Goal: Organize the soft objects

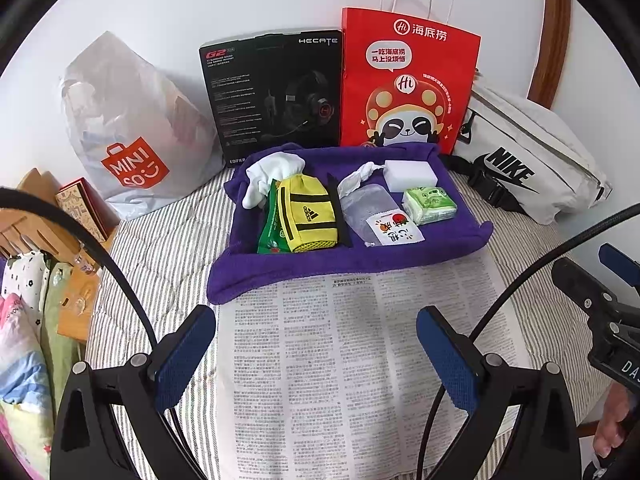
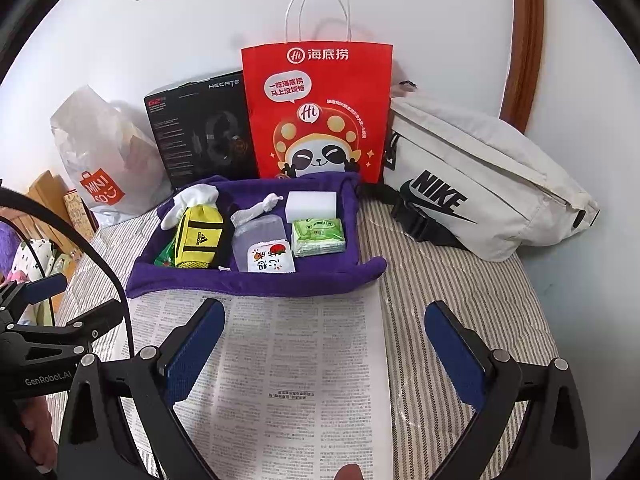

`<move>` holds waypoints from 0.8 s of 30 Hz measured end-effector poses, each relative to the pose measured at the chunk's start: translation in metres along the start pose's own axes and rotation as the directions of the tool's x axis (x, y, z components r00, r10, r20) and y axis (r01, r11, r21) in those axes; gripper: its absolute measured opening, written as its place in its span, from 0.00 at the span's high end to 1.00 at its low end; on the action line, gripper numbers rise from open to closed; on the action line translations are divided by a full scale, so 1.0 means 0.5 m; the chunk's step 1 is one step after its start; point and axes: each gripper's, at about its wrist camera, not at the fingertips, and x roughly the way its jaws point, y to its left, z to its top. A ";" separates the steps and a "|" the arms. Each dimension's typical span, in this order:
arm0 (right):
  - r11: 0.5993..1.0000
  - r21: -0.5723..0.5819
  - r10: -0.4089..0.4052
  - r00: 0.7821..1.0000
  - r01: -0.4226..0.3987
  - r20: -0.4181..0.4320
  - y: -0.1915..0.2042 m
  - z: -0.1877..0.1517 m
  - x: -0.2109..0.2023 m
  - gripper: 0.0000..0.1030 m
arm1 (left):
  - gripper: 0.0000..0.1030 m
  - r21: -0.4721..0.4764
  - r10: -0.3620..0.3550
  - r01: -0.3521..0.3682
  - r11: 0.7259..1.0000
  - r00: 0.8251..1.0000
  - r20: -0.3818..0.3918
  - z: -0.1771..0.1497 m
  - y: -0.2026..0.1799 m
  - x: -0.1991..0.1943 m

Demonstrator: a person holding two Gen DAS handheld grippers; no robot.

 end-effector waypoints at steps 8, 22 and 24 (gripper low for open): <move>1.000 0.001 0.000 1.000 0.000 0.002 0.000 0.000 -0.002 0.04 | 0.01 0.001 0.003 -0.003 1.000 1.000 0.001 -0.005 0.003 0.000; 1.000 -0.001 0.001 1.000 -0.001 -0.002 0.001 -0.004 -0.002 0.04 | 0.01 0.007 0.002 -0.002 1.000 1.000 0.010 -0.001 0.007 -0.003; 1.000 -0.002 0.003 1.000 -0.003 -0.005 0.002 -0.004 0.000 0.04 | 0.01 0.006 0.005 -0.005 1.000 1.000 0.009 -0.002 0.005 -0.004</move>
